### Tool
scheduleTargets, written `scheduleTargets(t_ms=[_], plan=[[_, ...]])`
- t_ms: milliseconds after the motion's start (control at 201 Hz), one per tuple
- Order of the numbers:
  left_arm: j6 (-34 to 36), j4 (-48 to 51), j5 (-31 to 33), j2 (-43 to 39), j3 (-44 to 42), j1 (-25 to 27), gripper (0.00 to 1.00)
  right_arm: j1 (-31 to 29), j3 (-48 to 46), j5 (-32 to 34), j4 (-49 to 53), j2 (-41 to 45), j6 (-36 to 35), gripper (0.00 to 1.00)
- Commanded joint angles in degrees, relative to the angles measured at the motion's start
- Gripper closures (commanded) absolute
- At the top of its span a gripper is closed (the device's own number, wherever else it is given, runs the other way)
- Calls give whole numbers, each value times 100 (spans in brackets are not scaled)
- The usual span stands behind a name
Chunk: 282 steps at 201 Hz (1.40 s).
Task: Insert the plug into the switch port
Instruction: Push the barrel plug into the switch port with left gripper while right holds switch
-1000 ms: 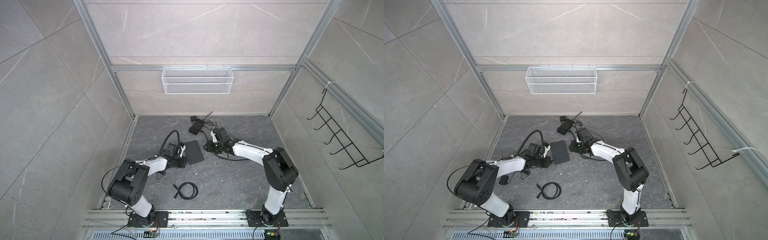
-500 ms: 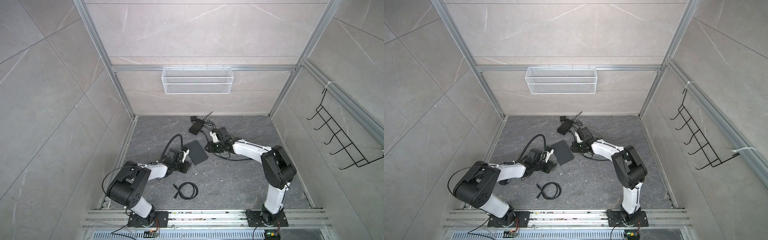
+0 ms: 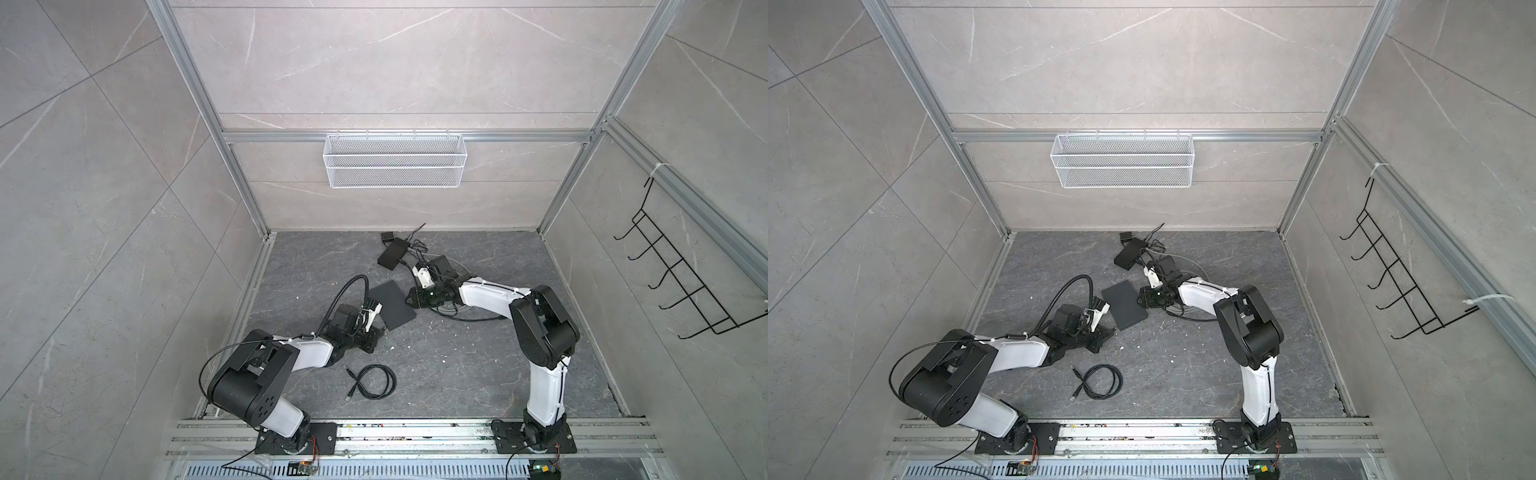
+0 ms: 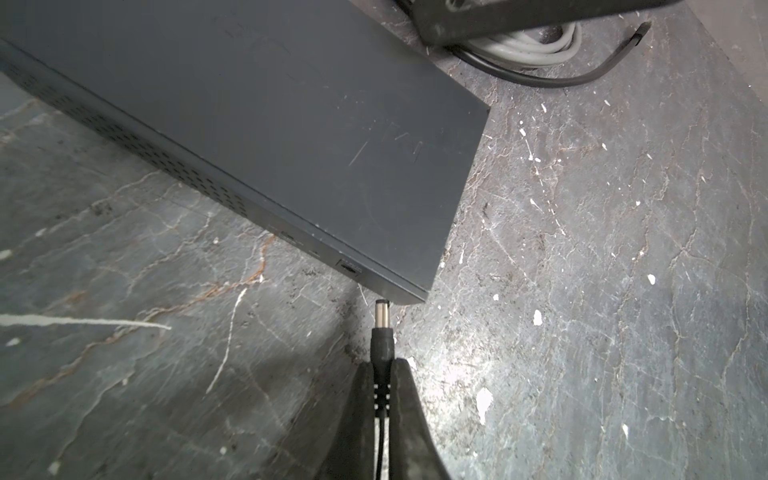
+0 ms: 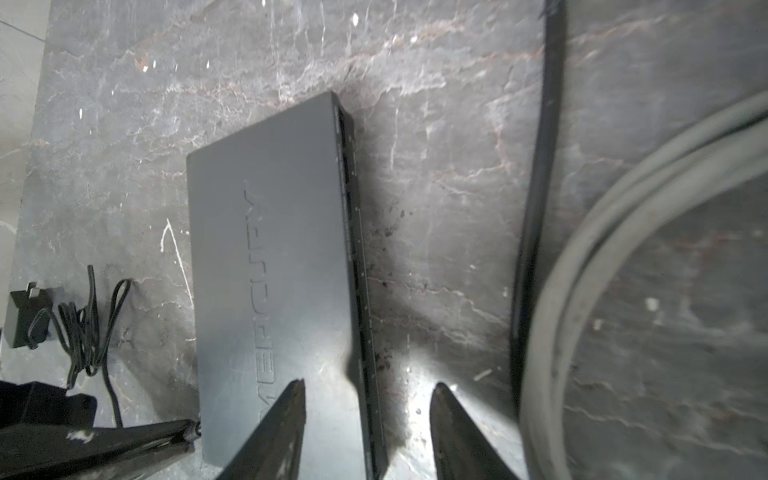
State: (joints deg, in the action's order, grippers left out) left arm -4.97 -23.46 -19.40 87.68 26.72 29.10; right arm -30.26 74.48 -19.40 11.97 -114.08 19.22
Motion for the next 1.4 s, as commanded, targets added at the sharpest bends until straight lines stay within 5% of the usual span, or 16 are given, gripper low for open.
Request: scheduleTargets(t_ms=[0,458,1398], plan=[[238,-508,10,24,1,-2,100,20,55,-265,-176,-69,-52,48],[422,-810,269,175,-178,-17,100,12,441,-179,316,-302,-397,46],[575,-1984,-407,801,-337,-218,100,-32,879,-665,817,-729,-950,46]])
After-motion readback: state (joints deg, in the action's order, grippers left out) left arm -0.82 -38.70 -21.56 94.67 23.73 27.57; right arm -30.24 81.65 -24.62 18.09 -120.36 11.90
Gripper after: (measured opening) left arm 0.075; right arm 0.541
